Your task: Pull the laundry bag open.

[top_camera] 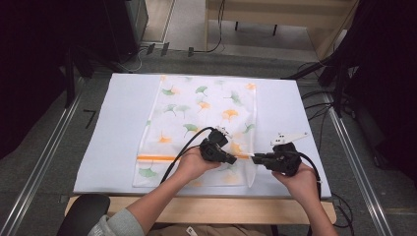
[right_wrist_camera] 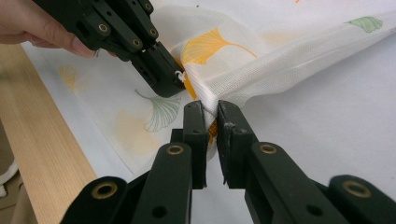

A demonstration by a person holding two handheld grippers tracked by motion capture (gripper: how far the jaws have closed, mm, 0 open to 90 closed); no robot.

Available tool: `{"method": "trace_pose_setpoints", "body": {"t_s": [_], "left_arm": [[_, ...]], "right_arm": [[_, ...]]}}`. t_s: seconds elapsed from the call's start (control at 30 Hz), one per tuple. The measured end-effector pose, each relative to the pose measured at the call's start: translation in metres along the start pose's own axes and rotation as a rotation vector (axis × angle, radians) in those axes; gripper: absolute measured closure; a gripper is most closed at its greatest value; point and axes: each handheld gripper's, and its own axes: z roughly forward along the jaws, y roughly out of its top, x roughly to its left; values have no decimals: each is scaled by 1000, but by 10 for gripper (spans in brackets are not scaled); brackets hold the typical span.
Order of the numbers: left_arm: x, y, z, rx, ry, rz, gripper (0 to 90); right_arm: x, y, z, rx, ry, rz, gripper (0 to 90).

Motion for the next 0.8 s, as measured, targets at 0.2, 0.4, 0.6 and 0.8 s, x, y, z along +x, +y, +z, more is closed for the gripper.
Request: {"method": "trace_pose_setpoints", "body": {"t_s": [0.2, 0.4, 0.6, 0.8], "left_arm": [[0, -1, -3, 7, -2, 2, 900], [7, -7, -7, 7, 5, -14, 900], [27, -21, -23, 17, 27, -56, 900], [24, -25, -26, 7, 17, -31, 900]], "right_arm": [[-1, 0, -1, -5, 1, 0, 844], [0, 1, -3, -12, 8, -1, 849], [-4, -1, -5, -13, -2, 8, 847], [-4, -1, -5, -12, -7, 12, 846]]}}
